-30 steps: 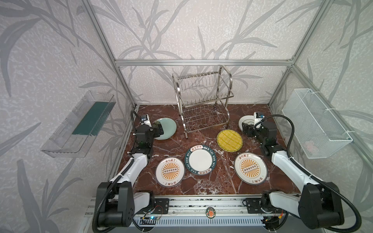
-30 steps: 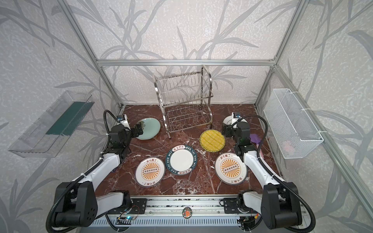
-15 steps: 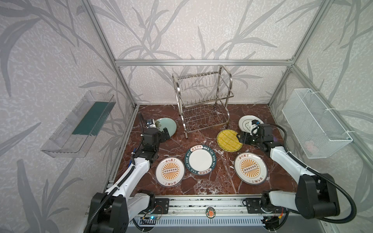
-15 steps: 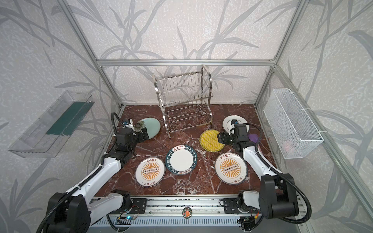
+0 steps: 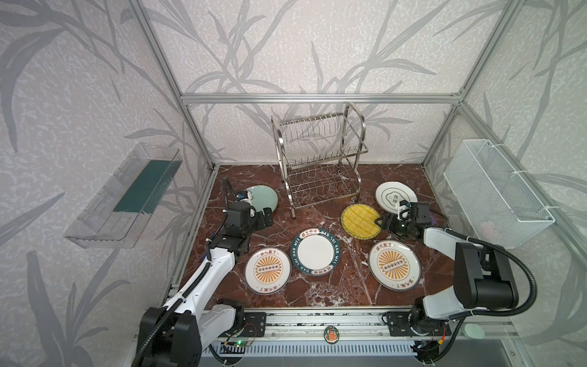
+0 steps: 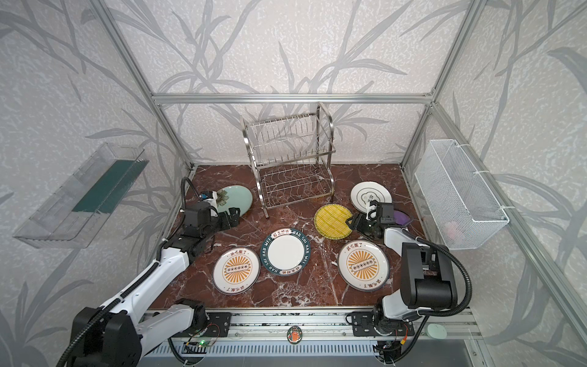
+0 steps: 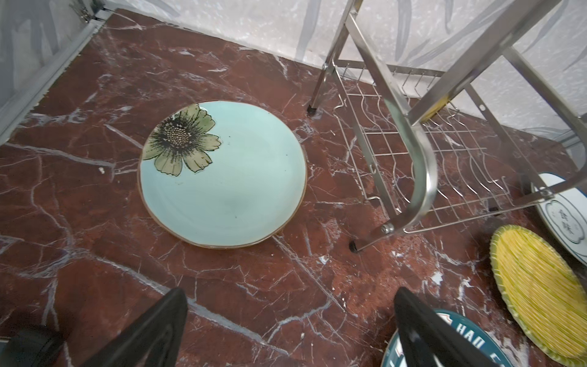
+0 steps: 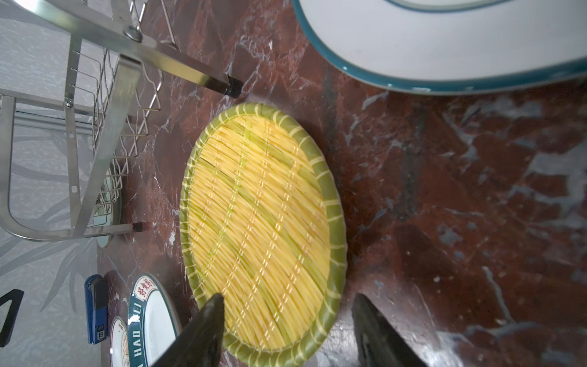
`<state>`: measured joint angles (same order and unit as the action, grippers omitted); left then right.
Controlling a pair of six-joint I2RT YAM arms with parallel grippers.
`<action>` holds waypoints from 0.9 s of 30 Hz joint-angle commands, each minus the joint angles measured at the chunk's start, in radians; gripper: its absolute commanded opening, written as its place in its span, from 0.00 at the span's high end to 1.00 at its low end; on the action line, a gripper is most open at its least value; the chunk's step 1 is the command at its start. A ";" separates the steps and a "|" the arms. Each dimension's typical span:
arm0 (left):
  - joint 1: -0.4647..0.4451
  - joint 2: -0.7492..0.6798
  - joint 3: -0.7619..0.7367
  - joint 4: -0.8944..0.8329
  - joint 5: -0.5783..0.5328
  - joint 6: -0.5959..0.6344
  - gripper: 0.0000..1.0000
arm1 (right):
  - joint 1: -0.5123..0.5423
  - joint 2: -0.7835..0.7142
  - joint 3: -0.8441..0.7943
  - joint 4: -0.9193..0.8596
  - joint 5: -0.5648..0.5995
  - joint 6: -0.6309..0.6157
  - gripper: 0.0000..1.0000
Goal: Load the plates into the dish rack
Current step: 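Lower the right gripper onto the bamboo tray rim while the left arm advances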
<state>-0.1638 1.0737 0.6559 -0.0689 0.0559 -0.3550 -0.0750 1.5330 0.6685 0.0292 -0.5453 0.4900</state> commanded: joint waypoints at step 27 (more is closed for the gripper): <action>-0.065 -0.094 0.010 -0.048 -0.102 0.040 0.02 | -0.031 0.147 -0.024 0.170 -0.063 0.056 0.61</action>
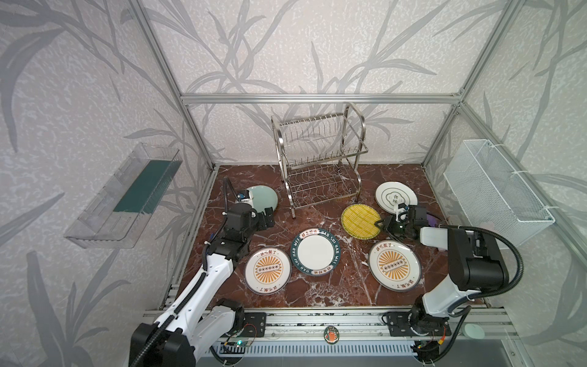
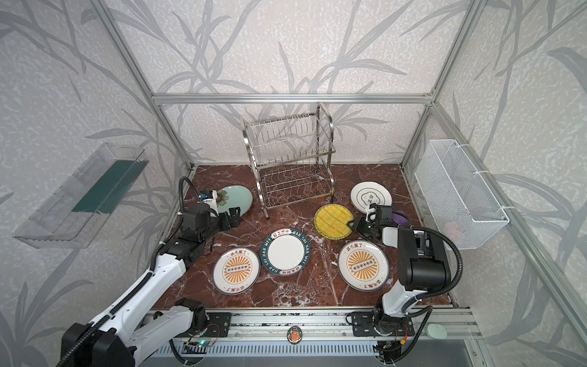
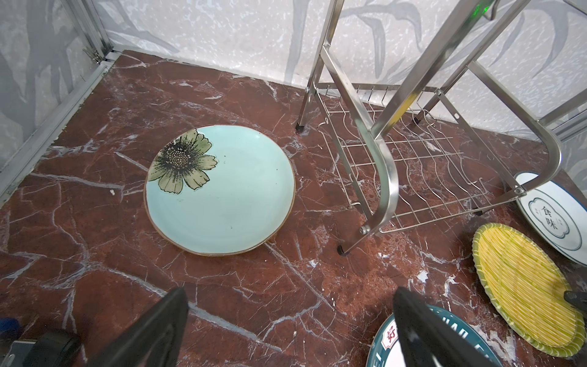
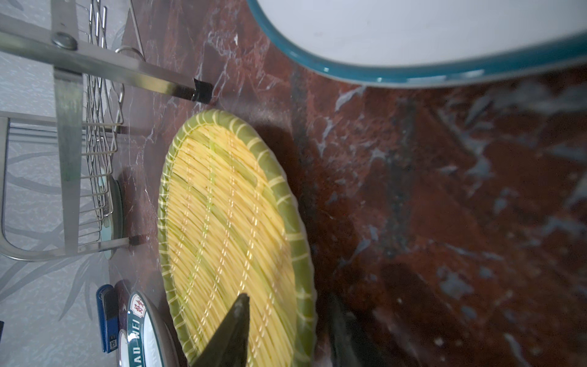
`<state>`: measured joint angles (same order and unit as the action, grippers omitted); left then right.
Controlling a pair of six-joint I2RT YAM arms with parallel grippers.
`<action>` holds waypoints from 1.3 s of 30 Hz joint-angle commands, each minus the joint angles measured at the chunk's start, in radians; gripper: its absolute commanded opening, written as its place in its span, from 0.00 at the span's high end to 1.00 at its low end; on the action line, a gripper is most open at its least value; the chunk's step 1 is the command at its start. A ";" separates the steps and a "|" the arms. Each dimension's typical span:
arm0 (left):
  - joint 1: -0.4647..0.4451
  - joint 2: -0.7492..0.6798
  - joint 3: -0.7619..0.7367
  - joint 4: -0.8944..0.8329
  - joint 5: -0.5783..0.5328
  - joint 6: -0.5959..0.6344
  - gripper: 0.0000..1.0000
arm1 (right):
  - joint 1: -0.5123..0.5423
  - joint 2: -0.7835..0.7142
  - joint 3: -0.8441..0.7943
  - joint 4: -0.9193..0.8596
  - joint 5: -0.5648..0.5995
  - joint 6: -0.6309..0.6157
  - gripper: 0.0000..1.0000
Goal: Load the plates into the dish rack
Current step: 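Lower the right gripper onto the bamboo tray rim while the left arm advances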
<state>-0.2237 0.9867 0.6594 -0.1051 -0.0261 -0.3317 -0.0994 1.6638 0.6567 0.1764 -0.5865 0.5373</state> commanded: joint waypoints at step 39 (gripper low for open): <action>-0.026 -0.112 -0.043 0.065 0.138 0.055 0.05 | -0.021 -0.035 -0.019 0.018 -0.044 0.024 0.89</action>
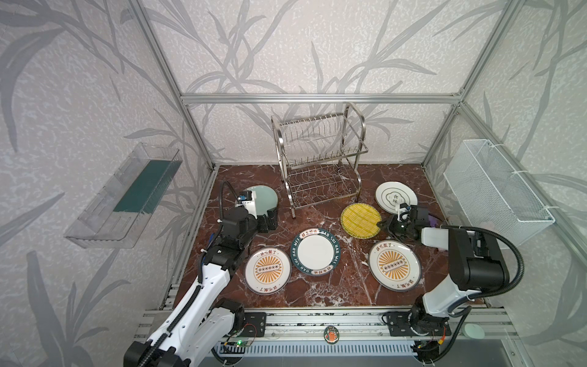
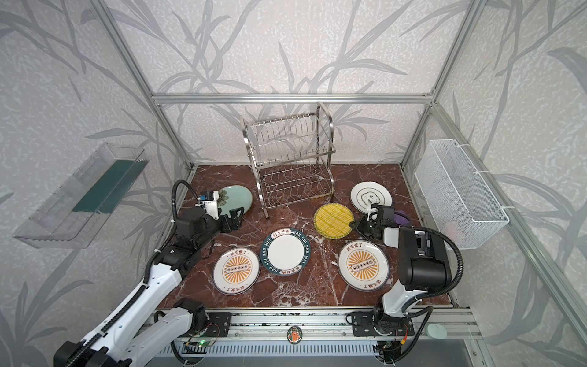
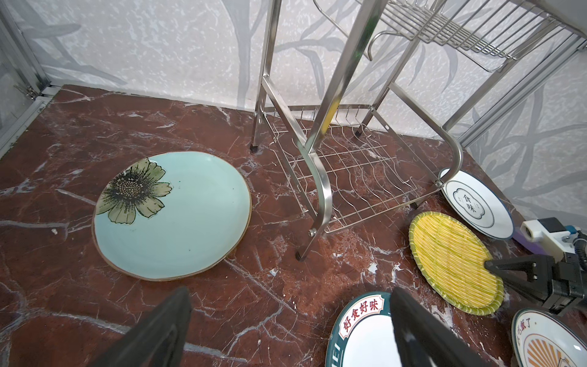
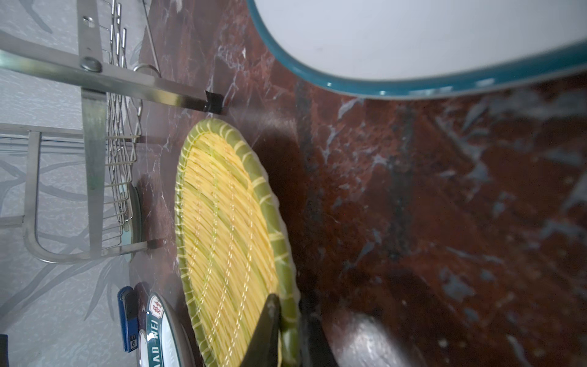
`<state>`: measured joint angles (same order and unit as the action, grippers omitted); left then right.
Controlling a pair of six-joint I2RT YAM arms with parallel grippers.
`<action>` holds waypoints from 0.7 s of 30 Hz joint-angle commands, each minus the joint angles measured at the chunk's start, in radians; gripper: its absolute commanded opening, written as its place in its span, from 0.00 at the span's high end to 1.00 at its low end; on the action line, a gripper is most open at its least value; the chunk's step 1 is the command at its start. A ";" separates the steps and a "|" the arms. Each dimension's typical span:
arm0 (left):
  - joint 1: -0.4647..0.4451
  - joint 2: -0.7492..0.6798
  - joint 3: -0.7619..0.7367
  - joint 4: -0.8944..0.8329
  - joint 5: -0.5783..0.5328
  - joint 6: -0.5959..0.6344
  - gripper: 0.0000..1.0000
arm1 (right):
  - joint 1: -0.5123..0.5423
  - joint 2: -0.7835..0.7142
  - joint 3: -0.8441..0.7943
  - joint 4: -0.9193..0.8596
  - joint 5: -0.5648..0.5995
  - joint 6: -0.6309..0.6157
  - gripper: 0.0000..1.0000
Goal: Load the plates into the dish rack
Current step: 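Lower the right gripper onto the bamboo tray rim while the left arm advances, then lift the bamboo tray on edge with the right gripper toward the left gripper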
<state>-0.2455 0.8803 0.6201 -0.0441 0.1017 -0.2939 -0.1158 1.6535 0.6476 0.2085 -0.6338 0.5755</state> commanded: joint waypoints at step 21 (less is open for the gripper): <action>-0.005 0.059 0.123 -0.117 0.035 -0.040 0.14 | -0.031 -0.278 0.041 -0.207 -0.058 -0.095 1.00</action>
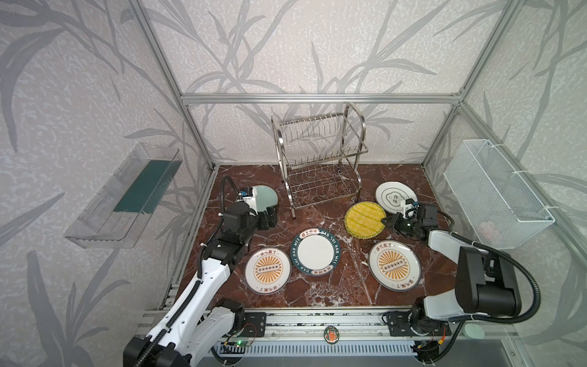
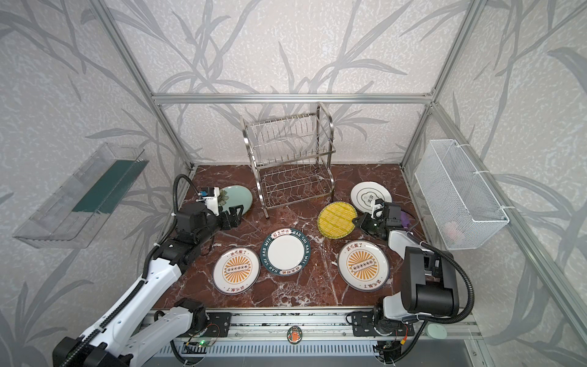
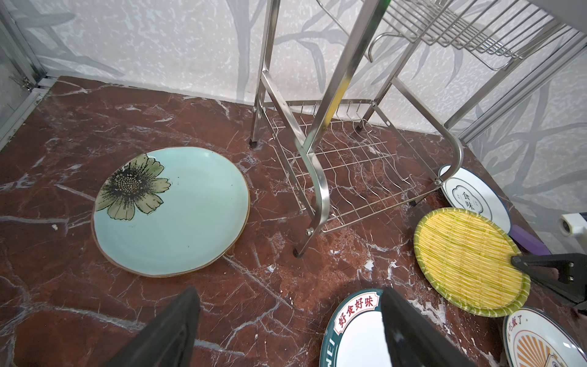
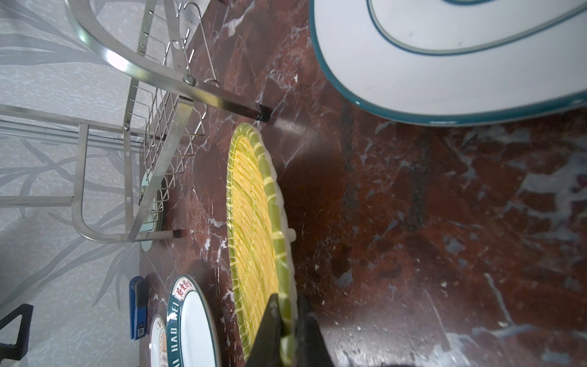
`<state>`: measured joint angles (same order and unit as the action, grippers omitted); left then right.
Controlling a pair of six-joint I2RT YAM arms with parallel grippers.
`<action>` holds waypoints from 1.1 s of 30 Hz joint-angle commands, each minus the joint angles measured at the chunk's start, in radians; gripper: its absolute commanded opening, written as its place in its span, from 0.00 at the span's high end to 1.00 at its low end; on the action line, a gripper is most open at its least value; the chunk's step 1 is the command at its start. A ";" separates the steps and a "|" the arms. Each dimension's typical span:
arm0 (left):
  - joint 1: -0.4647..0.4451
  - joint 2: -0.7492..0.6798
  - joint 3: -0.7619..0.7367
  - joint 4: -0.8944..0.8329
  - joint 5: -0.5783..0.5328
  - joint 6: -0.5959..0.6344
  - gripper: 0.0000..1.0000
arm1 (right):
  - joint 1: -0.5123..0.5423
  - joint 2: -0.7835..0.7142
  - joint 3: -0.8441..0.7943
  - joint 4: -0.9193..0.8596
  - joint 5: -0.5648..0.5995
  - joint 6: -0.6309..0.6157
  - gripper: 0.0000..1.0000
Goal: Load the plates into the dish rack
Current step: 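Lift the bamboo tray on edge with the right gripper toward the left gripper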
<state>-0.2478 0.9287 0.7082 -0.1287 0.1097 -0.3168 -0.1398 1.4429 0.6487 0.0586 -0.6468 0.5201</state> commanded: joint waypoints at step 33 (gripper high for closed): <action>-0.134 0.330 -0.003 0.356 0.474 -0.228 0.24 | 0.364 -0.129 0.049 0.374 -0.199 0.167 1.00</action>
<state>-0.3630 1.2427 0.7078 0.1658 0.5362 -0.5194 0.2108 1.3128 0.6701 0.3145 -0.8093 0.6510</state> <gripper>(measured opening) 0.757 0.096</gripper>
